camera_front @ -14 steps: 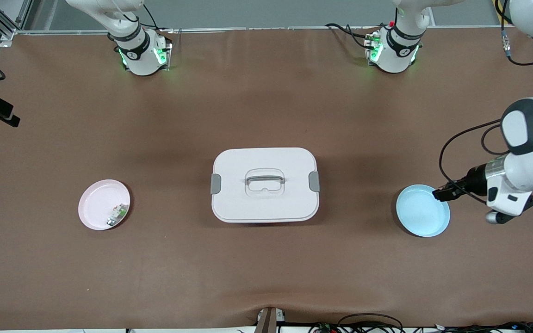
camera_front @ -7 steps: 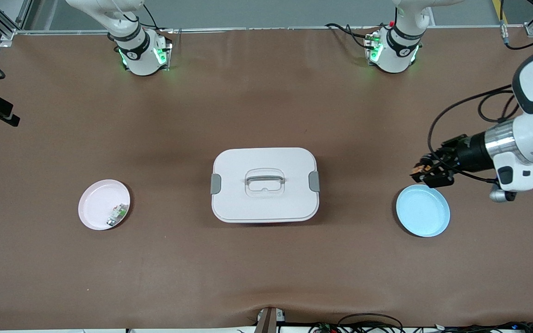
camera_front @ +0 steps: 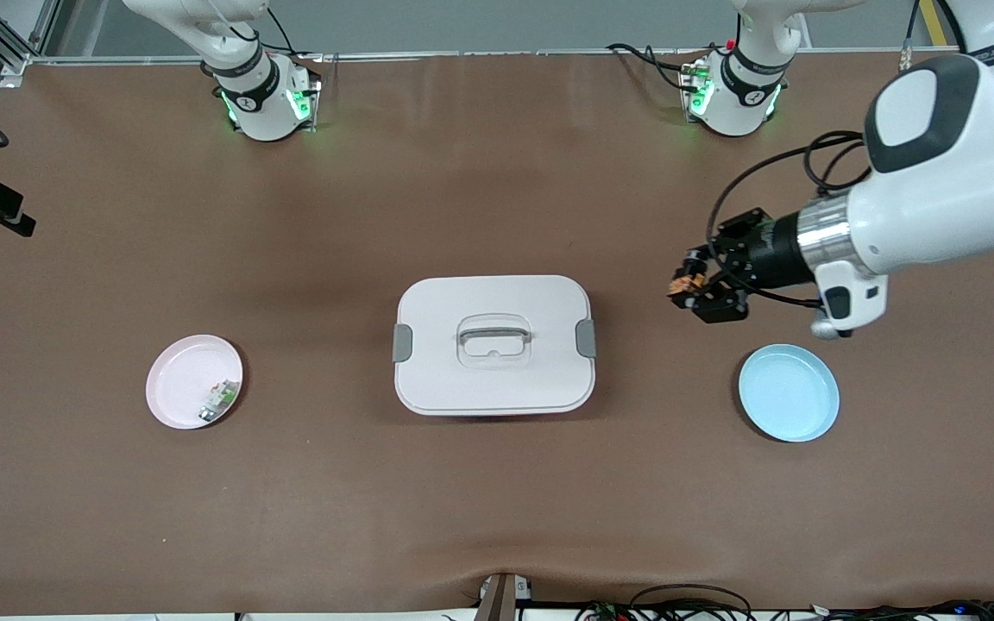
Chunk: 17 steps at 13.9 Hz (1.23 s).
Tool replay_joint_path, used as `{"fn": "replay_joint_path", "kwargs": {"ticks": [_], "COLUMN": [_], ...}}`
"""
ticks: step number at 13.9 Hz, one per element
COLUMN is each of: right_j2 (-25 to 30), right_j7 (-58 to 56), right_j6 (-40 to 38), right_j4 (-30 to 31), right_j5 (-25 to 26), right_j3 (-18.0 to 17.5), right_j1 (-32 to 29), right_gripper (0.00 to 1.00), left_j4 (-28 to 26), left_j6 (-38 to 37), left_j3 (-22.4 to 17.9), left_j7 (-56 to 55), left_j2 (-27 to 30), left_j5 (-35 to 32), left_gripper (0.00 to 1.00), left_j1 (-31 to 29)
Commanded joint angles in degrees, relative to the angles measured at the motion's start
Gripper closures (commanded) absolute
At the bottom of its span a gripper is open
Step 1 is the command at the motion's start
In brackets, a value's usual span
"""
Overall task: Transfer orange switch to right arm and place
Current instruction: 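Lift the switch with the left gripper and carry it over the box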
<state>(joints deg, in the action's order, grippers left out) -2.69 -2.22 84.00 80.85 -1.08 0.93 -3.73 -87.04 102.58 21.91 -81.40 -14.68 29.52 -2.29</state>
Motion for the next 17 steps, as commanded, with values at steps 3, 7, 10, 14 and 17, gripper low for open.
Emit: {"fn": "replay_joint_path", "kwargs": {"ticks": [3, 7, 10, 14, 17], "right_j2": [0.49, 0.4, 0.31, -0.74, -2.5], "right_j7": [-0.68, -0.76, -0.59, -3.82, -14.1], "right_j6": [0.11, 1.07, 0.46, 0.46, 0.37], "right_j4": [0.01, 0.01, 0.01, 0.62, 0.88], "right_j5": [-0.42, -3.92, -7.79, -14.11, -18.96], "right_j3": [-0.23, -0.23, -0.14, -0.23, -0.23], "right_j1": [-0.66, -3.04, -3.65, -6.89, -6.65], "right_gripper": [0.0, 0.0, 0.0, 0.0, 0.0], "left_j4": [0.56, 0.56, 0.56, 0.56, 0.82], "left_j6": [8.84, 17.98, 25.62, 32.66, 39.16], "left_j3": [1.2, 1.2, 1.12, 1.03, 0.85], "left_j7": [-14.64, -27.03, -34.43, -34.36, -34.36], "left_j2": [-1.22, -2.89, -5.61, -7.55, -10.26], "left_j5": [5.64, 5.9, 5.11, 4.94, 4.94], "left_gripper": [0.71, 0.71, 0.71, 0.71, 0.71], "left_j1": [6.31, 12.99, 17.92, 24.16, 29.78]}}
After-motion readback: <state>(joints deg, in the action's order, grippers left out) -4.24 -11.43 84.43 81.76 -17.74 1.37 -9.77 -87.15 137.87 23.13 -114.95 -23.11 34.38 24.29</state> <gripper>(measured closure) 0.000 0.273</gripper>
